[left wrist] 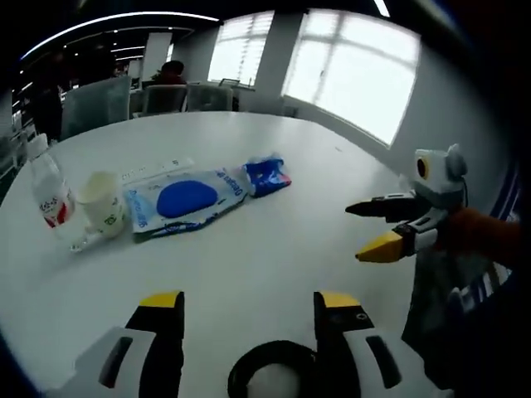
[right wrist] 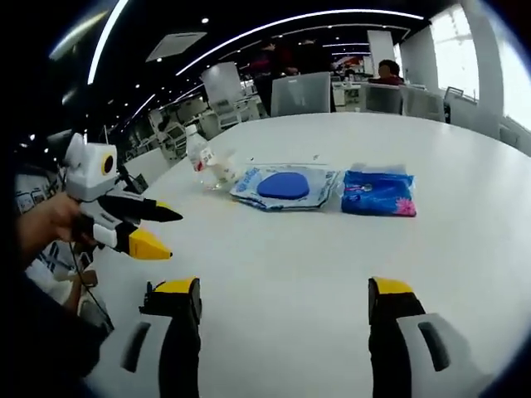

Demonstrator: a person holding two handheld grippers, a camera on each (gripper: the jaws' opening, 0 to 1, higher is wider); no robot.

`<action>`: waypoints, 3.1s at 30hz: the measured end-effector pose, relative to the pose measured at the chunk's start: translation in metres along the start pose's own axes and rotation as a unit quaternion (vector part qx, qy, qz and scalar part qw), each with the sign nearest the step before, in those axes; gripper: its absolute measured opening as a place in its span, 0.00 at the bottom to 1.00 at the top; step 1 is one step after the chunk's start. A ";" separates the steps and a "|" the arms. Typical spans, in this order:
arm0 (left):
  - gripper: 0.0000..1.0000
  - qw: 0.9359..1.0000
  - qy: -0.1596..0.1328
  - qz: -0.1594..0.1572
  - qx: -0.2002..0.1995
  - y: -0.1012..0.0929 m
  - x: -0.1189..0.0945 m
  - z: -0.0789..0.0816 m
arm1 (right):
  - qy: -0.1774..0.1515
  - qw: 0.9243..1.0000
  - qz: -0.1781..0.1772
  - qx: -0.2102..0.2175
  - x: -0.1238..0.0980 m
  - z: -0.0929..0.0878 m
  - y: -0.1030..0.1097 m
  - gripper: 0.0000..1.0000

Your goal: Arrange the tabletop items into an orderly group along one side of the table until the central work area is clear of visible clutter.

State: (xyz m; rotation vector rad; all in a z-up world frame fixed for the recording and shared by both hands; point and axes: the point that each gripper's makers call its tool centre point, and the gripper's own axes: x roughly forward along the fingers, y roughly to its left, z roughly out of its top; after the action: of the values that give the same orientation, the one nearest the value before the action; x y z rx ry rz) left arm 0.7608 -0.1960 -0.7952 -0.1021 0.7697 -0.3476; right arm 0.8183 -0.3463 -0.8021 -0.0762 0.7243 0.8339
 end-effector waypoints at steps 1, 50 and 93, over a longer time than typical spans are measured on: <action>0.65 1.000 0.002 0.001 -0.003 0.001 -0.003 -0.006 | 0.005 1.000 0.002 -0.003 0.000 -0.003 0.006 0.80; 0.33 0.983 0.003 0.119 -0.141 -0.001 -0.035 -0.119 | 0.050 0.995 0.080 -0.041 0.040 -0.081 0.130 0.38; 0.08 0.987 0.009 0.103 -0.125 0.001 -0.023 -0.115 | 0.032 0.996 0.017 0.086 0.027 -0.066 0.111 0.00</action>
State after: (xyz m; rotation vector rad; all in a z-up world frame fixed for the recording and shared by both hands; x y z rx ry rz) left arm 0.6657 -0.1834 -0.8623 -0.2537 0.8326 -0.0537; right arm 0.7165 -0.2752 -0.8450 0.0636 0.8579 0.8019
